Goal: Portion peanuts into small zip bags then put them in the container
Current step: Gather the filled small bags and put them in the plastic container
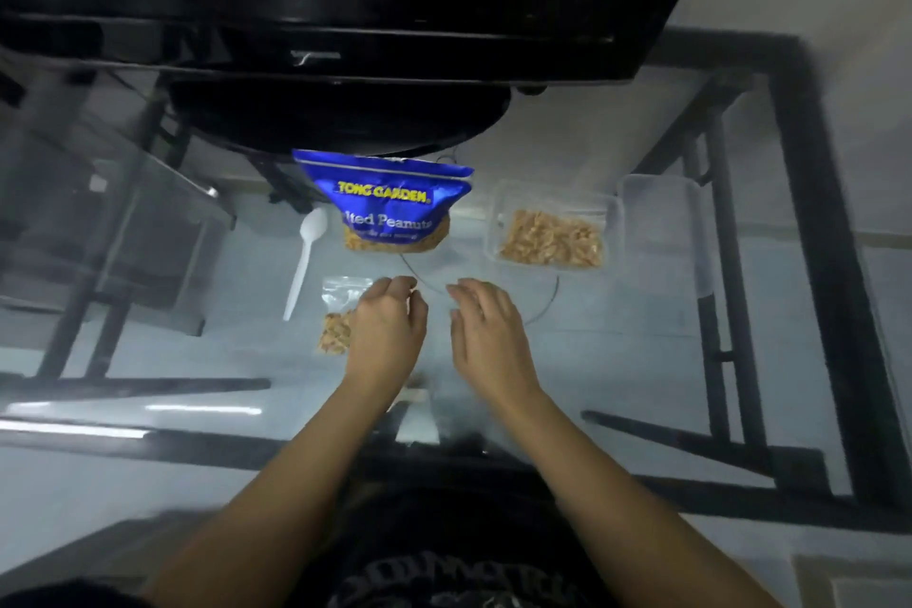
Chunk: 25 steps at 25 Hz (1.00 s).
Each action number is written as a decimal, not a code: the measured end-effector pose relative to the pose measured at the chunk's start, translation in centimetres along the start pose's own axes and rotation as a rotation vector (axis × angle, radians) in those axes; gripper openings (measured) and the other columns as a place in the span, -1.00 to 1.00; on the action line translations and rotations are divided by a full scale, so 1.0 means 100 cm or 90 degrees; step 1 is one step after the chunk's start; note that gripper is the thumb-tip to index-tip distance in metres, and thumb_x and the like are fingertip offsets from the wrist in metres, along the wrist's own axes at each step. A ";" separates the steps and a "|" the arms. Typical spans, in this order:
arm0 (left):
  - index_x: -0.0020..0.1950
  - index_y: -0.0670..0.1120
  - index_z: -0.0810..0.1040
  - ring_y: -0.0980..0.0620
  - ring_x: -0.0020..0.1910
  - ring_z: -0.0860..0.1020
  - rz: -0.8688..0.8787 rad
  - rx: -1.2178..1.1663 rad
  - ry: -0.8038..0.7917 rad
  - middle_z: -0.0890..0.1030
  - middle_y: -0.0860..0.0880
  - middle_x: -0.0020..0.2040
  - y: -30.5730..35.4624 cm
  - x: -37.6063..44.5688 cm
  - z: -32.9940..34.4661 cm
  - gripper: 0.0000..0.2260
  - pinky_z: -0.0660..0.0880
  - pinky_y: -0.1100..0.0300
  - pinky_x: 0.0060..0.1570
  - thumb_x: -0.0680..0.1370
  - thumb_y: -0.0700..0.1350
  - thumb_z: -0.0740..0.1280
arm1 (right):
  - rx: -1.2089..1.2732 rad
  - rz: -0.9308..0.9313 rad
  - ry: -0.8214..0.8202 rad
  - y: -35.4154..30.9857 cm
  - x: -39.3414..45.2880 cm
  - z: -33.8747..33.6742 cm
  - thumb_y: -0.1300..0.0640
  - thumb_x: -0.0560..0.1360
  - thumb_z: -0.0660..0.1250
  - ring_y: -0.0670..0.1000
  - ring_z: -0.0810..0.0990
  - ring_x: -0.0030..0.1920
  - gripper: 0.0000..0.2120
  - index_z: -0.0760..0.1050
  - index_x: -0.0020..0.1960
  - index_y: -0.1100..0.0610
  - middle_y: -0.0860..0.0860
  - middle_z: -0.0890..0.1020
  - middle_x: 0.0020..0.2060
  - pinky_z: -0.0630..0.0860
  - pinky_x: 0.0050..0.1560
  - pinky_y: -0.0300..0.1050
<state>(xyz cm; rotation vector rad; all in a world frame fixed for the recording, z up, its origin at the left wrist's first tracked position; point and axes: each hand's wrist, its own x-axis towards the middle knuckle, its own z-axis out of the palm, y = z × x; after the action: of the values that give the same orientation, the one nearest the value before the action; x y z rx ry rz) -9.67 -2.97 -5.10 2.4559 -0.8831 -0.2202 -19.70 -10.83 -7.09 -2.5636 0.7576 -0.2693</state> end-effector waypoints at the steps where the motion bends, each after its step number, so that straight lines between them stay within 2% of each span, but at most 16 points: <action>1: 0.00 -0.30 0.59 -0.28 -0.23 0.58 -0.037 0.016 0.015 0.62 -0.30 -0.16 -0.018 -0.006 -0.008 -0.84 0.52 -0.01 -0.23 0.46 -0.30 0.30 | -0.021 0.001 -0.049 -0.010 -0.005 0.014 0.10 0.51 0.07 0.16 0.51 0.25 -0.60 0.48 0.24 0.22 0.14 0.56 0.22 0.46 0.24 0.00; 3: 0.04 -0.34 0.56 -0.32 -0.14 0.55 -0.102 0.047 0.045 0.60 -0.34 -0.10 -0.050 -0.014 -0.020 -0.82 0.50 -0.06 -0.14 0.47 -0.31 0.31 | -0.062 0.023 -0.147 -0.024 -0.010 0.035 -0.03 0.52 -0.06 0.11 0.22 0.47 -0.44 0.28 0.41 0.22 0.15 0.31 0.44 0.14 0.41 0.00; 5: 0.06 -0.35 0.53 -0.35 -0.11 0.52 -0.141 0.074 0.040 0.57 -0.36 -0.10 -0.072 -0.019 -0.024 -0.80 0.47 -0.11 -0.09 0.48 -0.29 0.34 | -0.081 0.032 -0.236 -0.026 -0.011 0.047 -0.13 0.48 -0.27 0.05 -0.12 0.52 -0.32 -0.03 0.51 0.16 0.09 -0.03 0.53 -0.21 0.42 -0.06; 7: 0.06 -0.37 0.50 -0.36 -0.12 0.51 -0.149 0.086 0.024 0.56 -0.37 -0.11 -0.084 -0.021 -0.022 -0.76 0.47 -0.14 -0.08 0.49 -0.24 0.36 | -0.105 0.022 -0.253 -0.023 -0.013 0.054 -0.17 0.44 -0.37 0.03 -0.24 0.51 -0.29 -0.16 0.52 0.13 0.05 -0.15 0.53 -0.32 0.40 -0.07; 10: 0.18 -0.32 0.46 -0.32 0.00 0.51 -0.244 -0.006 -0.018 0.54 -0.33 0.04 -0.089 -0.016 -0.023 -0.65 0.45 -0.07 0.02 0.54 -0.08 0.32 | -0.133 0.029 -0.249 -0.023 -0.014 0.057 -0.17 0.45 -0.37 -0.01 -0.29 0.48 -0.30 -0.18 0.52 0.12 0.03 -0.16 0.53 -0.31 0.41 -0.06; 12: 0.23 -0.26 0.44 -0.22 0.02 0.53 -0.299 -0.071 -0.035 0.54 -0.27 0.09 -0.087 -0.010 -0.025 -0.61 0.44 0.06 -0.01 0.53 -0.02 0.30 | -0.144 0.030 -0.239 -0.024 -0.015 0.058 -0.17 0.46 -0.36 0.03 -0.23 0.51 -0.31 -0.17 0.51 0.12 0.04 -0.14 0.53 -0.30 0.42 -0.05; 15: 0.22 -0.22 0.42 -0.14 -0.06 0.59 -0.357 -0.145 -0.094 0.60 -0.16 -0.04 -0.080 -0.005 -0.030 -0.62 0.42 0.17 -0.08 0.51 -0.03 0.33 | -0.144 0.034 -0.231 -0.024 -0.016 0.058 -0.16 0.47 -0.34 0.06 -0.17 0.52 -0.32 -0.18 0.51 0.13 0.05 -0.10 0.53 -0.28 0.43 -0.04; 18: 0.12 -0.17 0.44 0.02 -0.31 0.59 -0.459 -0.246 -0.117 0.56 0.00 -0.25 -0.078 0.000 -0.036 -0.68 0.49 0.24 -0.19 0.45 -0.08 0.42 | -0.147 0.037 -0.226 -0.025 -0.017 0.060 -0.17 0.46 -0.35 0.07 -0.18 0.52 -0.31 -0.18 0.51 0.13 0.05 -0.11 0.53 -0.27 0.44 -0.04; 21: -0.13 -0.14 0.51 0.22 -0.55 0.54 -0.474 -0.275 -0.136 0.55 0.04 -0.36 -0.079 0.002 -0.038 -0.84 0.46 0.39 -0.40 0.42 -0.13 0.46 | -0.151 0.036 -0.228 -0.025 -0.018 0.060 -0.18 0.45 -0.39 0.07 -0.21 0.52 -0.32 -0.24 0.49 0.11 0.05 -0.15 0.53 -0.26 0.45 -0.02; 23: -0.16 -0.18 0.56 0.22 -0.56 0.54 -0.490 -0.324 -0.127 0.60 -0.04 -0.34 -0.079 0.000 -0.038 -0.88 0.44 0.45 -0.51 0.42 -0.17 0.46 | -0.152 0.035 -0.227 -0.025 -0.018 0.060 -0.18 0.45 -0.40 0.07 -0.22 0.52 -0.34 -0.29 0.47 0.10 0.05 -0.16 0.53 -0.27 0.45 -0.02; 25: -0.17 -0.16 0.56 0.14 -0.44 0.57 -0.482 -0.340 -0.114 0.63 -0.07 -0.28 -0.080 -0.003 -0.038 -0.86 0.45 0.40 -0.47 0.42 -0.13 0.47 | -0.156 0.035 -0.226 -0.024 -0.018 0.060 -0.18 0.44 -0.41 0.06 -0.23 0.52 -0.36 -0.33 0.44 0.10 0.04 -0.17 0.53 -0.29 0.44 -0.03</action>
<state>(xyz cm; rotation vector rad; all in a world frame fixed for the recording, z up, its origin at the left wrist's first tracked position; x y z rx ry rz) -4.34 4.10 -6.01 2.1505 0.0987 -0.8284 -18.22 -5.82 -11.35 -2.7021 0.7594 0.3091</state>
